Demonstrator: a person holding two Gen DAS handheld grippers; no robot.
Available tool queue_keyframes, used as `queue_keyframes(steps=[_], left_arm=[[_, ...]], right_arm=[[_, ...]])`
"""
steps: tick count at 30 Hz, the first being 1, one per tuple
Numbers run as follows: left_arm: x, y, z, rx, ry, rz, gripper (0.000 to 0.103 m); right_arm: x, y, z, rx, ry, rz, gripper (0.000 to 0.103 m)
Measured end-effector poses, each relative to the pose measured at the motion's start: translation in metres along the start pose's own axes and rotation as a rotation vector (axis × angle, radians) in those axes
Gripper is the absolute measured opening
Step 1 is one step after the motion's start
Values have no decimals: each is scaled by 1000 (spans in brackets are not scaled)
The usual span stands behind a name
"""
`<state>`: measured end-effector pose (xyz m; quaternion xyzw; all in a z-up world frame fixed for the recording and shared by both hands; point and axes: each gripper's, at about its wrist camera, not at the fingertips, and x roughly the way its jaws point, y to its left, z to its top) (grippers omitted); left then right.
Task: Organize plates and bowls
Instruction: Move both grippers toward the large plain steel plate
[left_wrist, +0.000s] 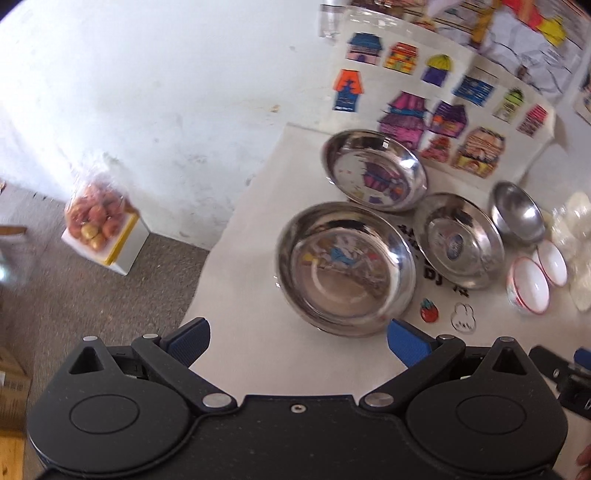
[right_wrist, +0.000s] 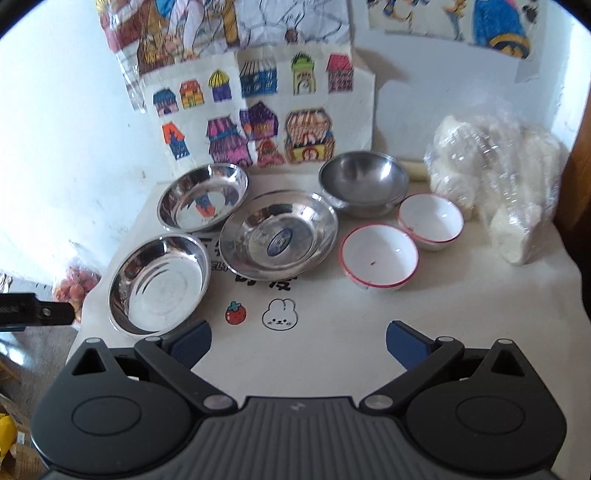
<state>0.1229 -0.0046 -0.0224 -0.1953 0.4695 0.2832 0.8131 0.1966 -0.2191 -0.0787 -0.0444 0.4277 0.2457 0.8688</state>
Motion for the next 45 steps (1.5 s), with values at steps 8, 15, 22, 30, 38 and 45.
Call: queue_keyframes(steps=[8, 15, 22, 30, 38, 45], left_arm=[[41, 8, 49, 22, 41, -44, 102], [96, 7, 110, 137, 34, -118, 102], [144, -2, 161, 221, 34, -143, 102], [176, -6, 189, 233, 30, -172, 102], [200, -10, 193, 189, 70, -214, 99], [215, -12, 188, 166, 114, -248, 87]], right_arm=[[24, 9, 13, 26, 7, 8, 103], [51, 33, 35, 65, -42, -12, 103], [91, 60, 61, 78, -86, -32, 103], [122, 64, 90, 49, -117, -59, 103], [161, 69, 115, -27, -115, -51, 103], [198, 81, 126, -127, -83, -45, 95]])
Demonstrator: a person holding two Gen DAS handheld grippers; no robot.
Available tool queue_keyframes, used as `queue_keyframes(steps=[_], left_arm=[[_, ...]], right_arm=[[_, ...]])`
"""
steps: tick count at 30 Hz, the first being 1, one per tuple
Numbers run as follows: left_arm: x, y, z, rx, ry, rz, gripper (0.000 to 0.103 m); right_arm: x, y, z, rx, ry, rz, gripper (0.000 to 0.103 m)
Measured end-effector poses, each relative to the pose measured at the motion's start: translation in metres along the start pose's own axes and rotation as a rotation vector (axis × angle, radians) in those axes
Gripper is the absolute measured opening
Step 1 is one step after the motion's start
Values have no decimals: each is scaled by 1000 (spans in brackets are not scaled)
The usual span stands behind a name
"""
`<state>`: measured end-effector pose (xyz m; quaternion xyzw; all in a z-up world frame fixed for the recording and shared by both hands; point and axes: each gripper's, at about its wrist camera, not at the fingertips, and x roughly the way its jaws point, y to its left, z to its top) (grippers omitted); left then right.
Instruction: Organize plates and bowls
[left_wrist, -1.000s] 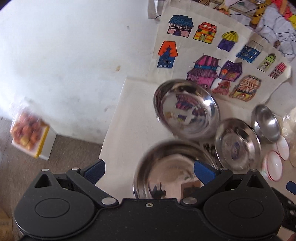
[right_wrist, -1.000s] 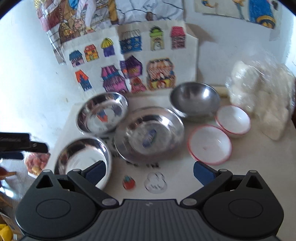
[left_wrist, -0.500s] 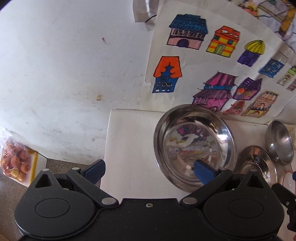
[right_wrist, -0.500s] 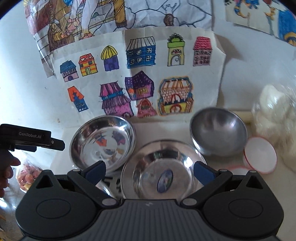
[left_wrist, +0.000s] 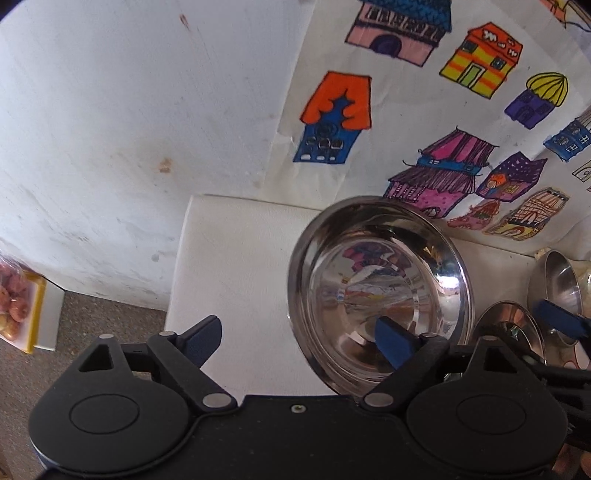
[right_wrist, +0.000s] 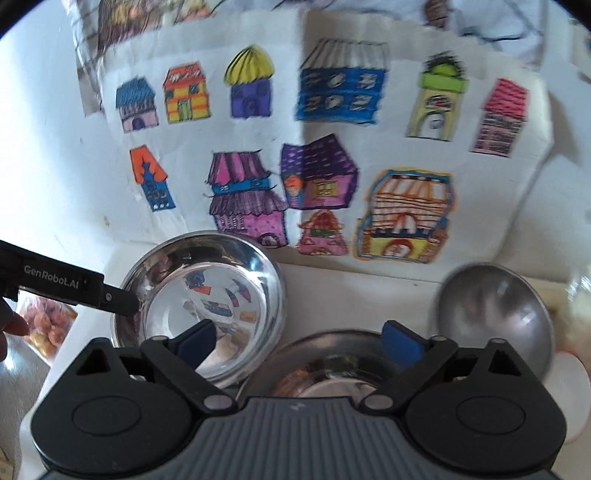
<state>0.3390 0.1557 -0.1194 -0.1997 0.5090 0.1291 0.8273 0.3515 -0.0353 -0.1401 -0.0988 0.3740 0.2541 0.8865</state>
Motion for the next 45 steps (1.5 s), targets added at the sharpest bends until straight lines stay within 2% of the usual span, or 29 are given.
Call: queue_keyframes(steps=[2, 6, 8, 12, 14, 18, 20, 23, 28, 33, 40, 45], left_arm=[[3, 0, -1, -11, 14, -14, 76], [8, 3, -2, -51, 25, -40, 66], [10, 5, -3, -75, 32, -63, 57], [12, 10, -4, -113, 30, -92, 46], [13, 11, -4, -124, 27, -100, 36], [15, 14, -4, -145, 22, -107, 29], [16, 17, -4, -158, 20, -111, 18], [17, 22, -5, -178, 20, -114, 10], [15, 26, -5, -202, 11, -114, 9], [2, 29, -6, -211, -14, -129, 9], [-25, 27, -16, -176, -42, -146, 10], [-55, 26, -38, -116, -76, -174, 10]], right_arm=[[10, 3, 3, -14, 17, 4, 87], [26, 7, 7, -31, 32, -5, 74], [31, 9, 9, -40, 40, -2, 64], [42, 13, 11, -52, 66, 1, 52], [46, 14, 12, -45, 75, 3, 44], [54, 15, 14, -30, 96, 8, 36], [60, 15, 14, -20, 110, 14, 28], [66, 15, 13, -7, 115, 12, 19], [66, 11, 13, 23, 104, 21, 16], [45, 8, 11, 39, 68, 33, 14], [15, 11, 6, 46, 21, 34, 14], [-24, 14, -11, 88, -28, 49, 14]])
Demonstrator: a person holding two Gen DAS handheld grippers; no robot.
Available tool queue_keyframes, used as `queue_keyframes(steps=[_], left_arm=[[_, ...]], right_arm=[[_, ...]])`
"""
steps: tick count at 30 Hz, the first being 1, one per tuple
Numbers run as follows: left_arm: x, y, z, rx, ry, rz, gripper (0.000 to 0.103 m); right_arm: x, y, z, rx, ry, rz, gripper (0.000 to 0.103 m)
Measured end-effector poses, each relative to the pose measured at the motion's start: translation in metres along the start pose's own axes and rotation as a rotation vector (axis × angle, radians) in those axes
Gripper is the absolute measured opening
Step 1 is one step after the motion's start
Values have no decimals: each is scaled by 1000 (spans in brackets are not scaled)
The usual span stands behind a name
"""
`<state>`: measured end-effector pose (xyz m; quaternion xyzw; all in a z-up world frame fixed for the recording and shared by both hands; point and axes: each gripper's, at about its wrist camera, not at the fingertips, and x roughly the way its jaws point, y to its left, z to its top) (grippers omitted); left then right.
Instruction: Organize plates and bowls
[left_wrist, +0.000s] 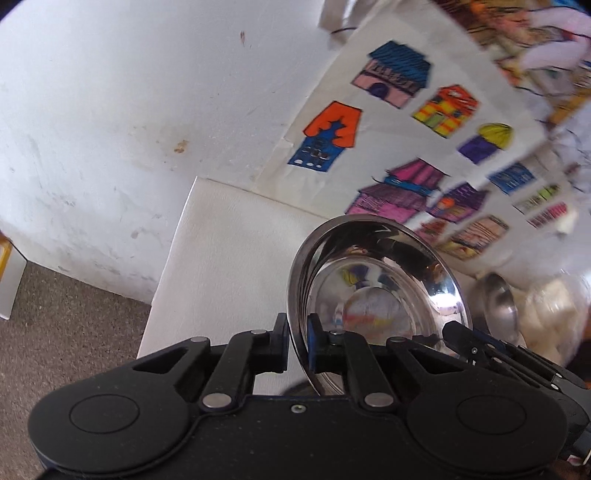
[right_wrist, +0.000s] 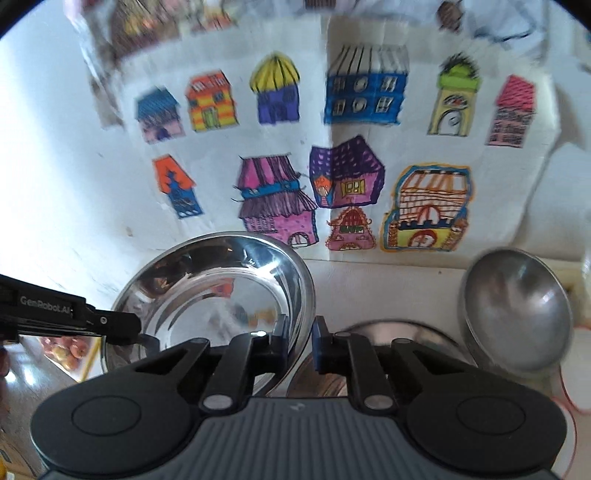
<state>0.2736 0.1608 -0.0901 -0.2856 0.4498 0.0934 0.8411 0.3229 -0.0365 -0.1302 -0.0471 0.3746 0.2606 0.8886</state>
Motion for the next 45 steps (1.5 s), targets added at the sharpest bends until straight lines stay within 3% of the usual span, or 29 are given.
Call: queue_keyframes(steps=[7, 18, 45], left_arm=[[-30, 6, -38, 31, 8, 14, 12], [-28, 16, -76, 114, 63, 79, 15], [-13, 8, -90, 239, 98, 128, 20]], right_arm=[[-41, 20, -40, -6, -1, 8, 16], [-56, 40, -91, -10, 75, 2, 17], [-52, 45, -109, -2, 149, -9, 19]])
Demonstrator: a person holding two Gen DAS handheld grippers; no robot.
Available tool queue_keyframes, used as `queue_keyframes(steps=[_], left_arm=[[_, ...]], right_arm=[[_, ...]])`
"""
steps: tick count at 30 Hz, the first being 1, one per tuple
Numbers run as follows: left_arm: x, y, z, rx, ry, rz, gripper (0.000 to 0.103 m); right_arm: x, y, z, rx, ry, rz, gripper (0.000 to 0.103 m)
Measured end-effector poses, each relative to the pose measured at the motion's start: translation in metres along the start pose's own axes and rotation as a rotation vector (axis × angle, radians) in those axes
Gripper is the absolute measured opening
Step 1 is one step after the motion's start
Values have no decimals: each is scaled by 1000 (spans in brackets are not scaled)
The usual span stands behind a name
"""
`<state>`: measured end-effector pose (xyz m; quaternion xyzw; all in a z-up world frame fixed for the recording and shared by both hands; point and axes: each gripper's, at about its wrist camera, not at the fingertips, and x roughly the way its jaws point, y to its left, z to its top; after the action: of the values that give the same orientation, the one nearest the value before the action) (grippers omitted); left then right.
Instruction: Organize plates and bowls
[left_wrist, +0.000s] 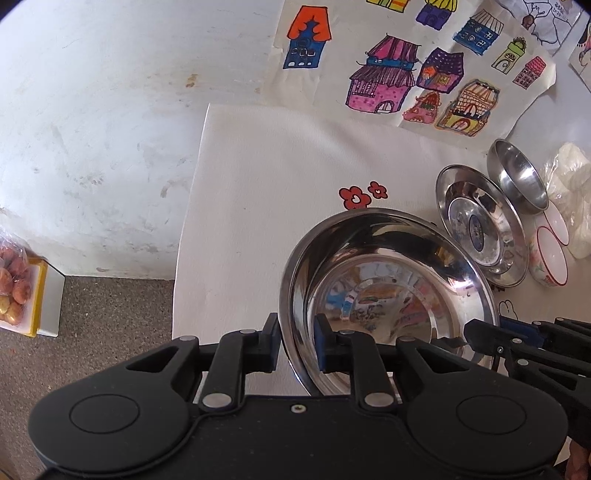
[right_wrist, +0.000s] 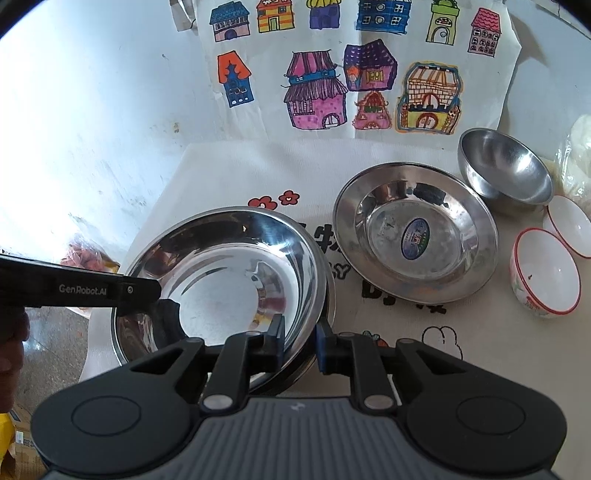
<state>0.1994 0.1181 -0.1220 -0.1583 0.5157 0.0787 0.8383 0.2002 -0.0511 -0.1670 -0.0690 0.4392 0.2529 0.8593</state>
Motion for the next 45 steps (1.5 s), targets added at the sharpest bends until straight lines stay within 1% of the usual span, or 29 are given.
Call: queue_keyframes(steps=[12, 16, 19, 21, 23, 24, 25, 26, 27, 29, 30, 32, 33, 34, 36, 37, 38, 40, 41, 45], left_arm=[[6, -3, 1, 3, 13, 4, 22], [4, -3, 1, 4, 8, 2, 25], [2, -3, 2, 7, 0, 0, 32], [0, -4, 3, 9, -6, 3, 37], [-2, -4, 5, 4, -14, 7, 48], [-3, -4, 6, 0, -19, 8, 52], [-5, -4, 7, -3, -27, 9, 60], [-7, -5, 9, -6, -38, 6, 66], [-8, -5, 10, -8, -48, 2, 69], [-10, -7, 14, -9, -70, -3, 82], [-11, -8, 16, -8, -79, -5, 85], [-11, -11, 21, -2, -97, -11, 95], [-10, -12, 23, 1, -102, -17, 97], [-9, -14, 26, 5, -106, -21, 99], [-6, -19, 32, 17, -111, -32, 100], [-4, -23, 36, 25, -109, -40, 102], [-1, -27, 40, 33, -108, -51, 102], [4, -35, 49, 65, -110, -83, 102], [5, -41, 53, 86, -119, -98, 102], [17, -67, 69, 164, -136, -139, 102]], right_arm=[[4, 2, -3, 10, 6, -24, 21], [4, 1, -3, 10, 6, -25, 24], [4, 1, -5, 13, 11, -34, 30], [4, 0, -6, 17, 11, -31, 30], [3, 0, -5, 18, 8, -29, 31], [2, 0, -5, 18, 4, -31, 31], [1, 1, -4, 18, -1, -32, 31], [0, 0, -4, 18, -3, -32, 34], [-1, 0, -4, 20, -6, -32, 36], [-3, -2, -3, 31, -13, -36, 47], [-5, -3, -3, 38, -16, -39, 49], [-7, -6, -3, 56, -22, -49, 64], [-8, -8, -3, 65, -24, -53, 67], [-10, -10, -3, 75, -28, -59, 72], [-13, -15, -4, 94, -38, -72, 81], [-15, -18, -4, 108, -45, -78, 89], [-17, -20, -4, 122, -54, -82, 94], [-21, -26, -4, 154, -70, -93, 100], [-23, -30, -4, 170, -78, -101, 103], [-28, -47, -6, 239, -104, -134, 103]])
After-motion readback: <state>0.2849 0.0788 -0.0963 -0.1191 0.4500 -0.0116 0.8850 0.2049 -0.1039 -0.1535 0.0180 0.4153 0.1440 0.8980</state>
